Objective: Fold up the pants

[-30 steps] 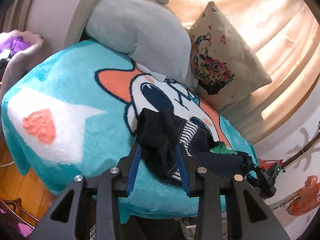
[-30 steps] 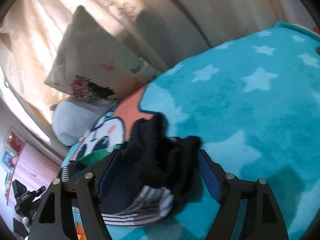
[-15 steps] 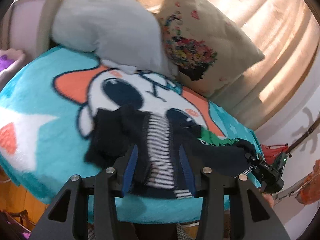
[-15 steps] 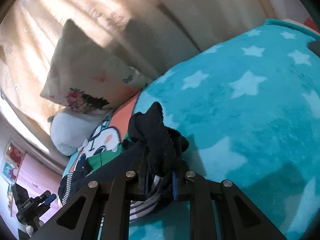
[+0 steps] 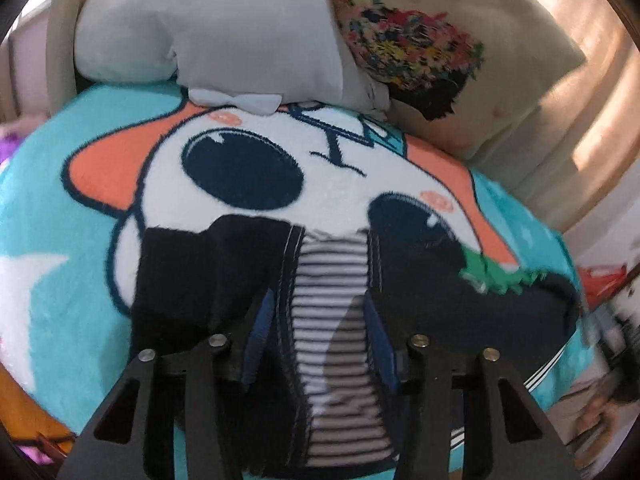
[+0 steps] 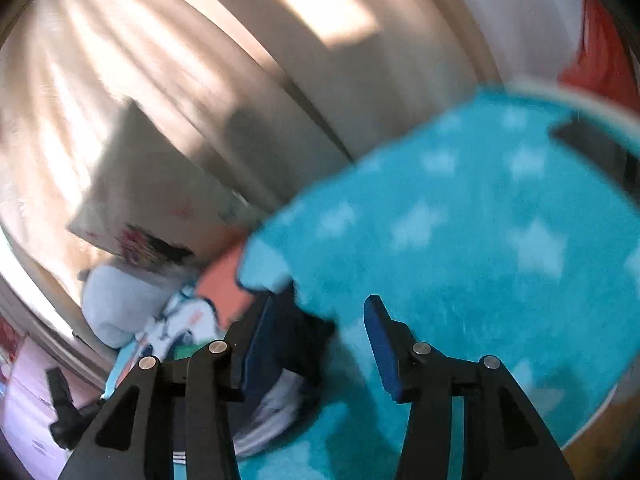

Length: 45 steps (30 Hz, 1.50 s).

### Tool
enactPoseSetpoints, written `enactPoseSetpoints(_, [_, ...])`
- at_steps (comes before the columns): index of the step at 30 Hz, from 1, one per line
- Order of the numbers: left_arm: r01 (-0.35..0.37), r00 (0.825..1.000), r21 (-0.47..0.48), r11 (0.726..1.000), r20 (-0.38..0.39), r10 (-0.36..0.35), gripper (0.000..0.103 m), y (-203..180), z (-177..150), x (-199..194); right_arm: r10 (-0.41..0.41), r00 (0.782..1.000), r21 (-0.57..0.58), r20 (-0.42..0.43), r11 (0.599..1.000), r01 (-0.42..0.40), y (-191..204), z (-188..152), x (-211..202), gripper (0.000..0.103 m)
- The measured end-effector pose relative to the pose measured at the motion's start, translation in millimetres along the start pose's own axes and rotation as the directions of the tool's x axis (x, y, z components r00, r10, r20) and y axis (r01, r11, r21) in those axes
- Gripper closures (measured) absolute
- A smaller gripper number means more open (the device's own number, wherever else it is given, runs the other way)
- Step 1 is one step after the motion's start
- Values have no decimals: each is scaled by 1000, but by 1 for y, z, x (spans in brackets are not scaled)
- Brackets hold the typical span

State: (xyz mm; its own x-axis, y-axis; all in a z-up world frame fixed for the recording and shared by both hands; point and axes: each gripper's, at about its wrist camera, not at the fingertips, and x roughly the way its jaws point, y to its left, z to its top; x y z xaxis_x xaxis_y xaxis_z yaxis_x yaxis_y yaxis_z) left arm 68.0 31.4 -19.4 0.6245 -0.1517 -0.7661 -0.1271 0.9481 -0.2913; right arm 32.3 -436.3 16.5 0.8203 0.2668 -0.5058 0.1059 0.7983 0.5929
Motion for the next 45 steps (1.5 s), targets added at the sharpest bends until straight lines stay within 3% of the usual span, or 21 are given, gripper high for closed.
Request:
enactPoseSetpoints(1, [-15, 1000, 21, 1000, 10, 15, 56, -2, -5, -2, 40, 999, -24, 13, 999, -39, 11, 3, -5, 50])
enactPoseSetpoints(3, [-42, 999, 54, 998, 29, 41, 57, -6, -13, -3, 151, 987, -62, -46, 986, -154, 38, 5, 3, 46])
enactPoseSetpoints(5, [-73, 996, 86, 994, 61, 68, 57, -11, -21, -5, 267, 944, -95, -195, 953, -289, 76, -3, 35, 46])
enactPoseSetpoints(6, [-87, 994, 96, 992, 72, 80, 56, -13, -23, -5, 301, 912, -109, -278, 934, -341, 97, -11, 56, 46])
enactPoseSetpoints(8, [-102, 992, 107, 989, 87, 93, 57, -15, -27, -6, 288, 871, -165, -398, 911, -377, 129, -26, 90, 49])
enactPoseSetpoints(10, [-99, 991, 113, 989, 102, 87, 56, -15, -31, -8, 218, 854, -257, -472, 893, -370, 159, -44, 120, 71])
enactPoseSetpoints(12, [-96, 990, 116, 989, 111, 83, 56, -16, -30, -7, 167, 814, -303, -556, 872, -386, 186, -63, 153, 74])
enactPoseSetpoints(14, [-91, 990, 118, 989, 119, 76, 56, -16, -31, -8, 100, 803, -360, -587, 856, -370, 203, -79, 173, 74])
enactPoseSetpoints(17, [-92, 989, 135, 987, 128, 75, 55, -17, -32, -8, 17, 805, -417, -593, 849, -325, 217, -94, 204, 74])
enactPoseSetpoints(21, [-94, 992, 138, 986, 93, 82, 55, -19, -33, -19, -4, 834, -405, -551, 876, -263, 220, -84, 221, 73])
enactPoseSetpoints(23, [-102, 992, 136, 985, 92, 90, 51, -21, -34, -32, 78, 862, -347, -501, 894, -282, 208, -72, 198, 72])
enactPoseSetpoints(25, [-127, 988, 144, 981, 108, 112, 47, -25, -37, -43, 118, 891, -324, -439, 904, -280, 194, -65, 167, 61])
enactPoseSetpoints(27, [-184, 976, 157, 970, 144, 162, 43, -32, -38, -52, 123, 934, -328, -334, 914, -238, 173, -61, 122, 53])
enactPoseSetpoints(32, [-245, 965, 160, 956, 138, 224, 38, -44, -40, -58, 76, 985, -292, -154, 949, -118, 127, -59, 52, 44])
enactPoseSetpoints(39, [-323, 941, 181, 929, 170, 294, 33, -58, -50, -67, 34, 998, -230, -51, 972, -45, 103, -48, 23, 39])
enactPoseSetpoints(45, [-336, 937, 184, 924, 167, 308, 33, -63, -53, -71, 41, 998, -257, -56, 965, -54, 104, -54, 14, 37])
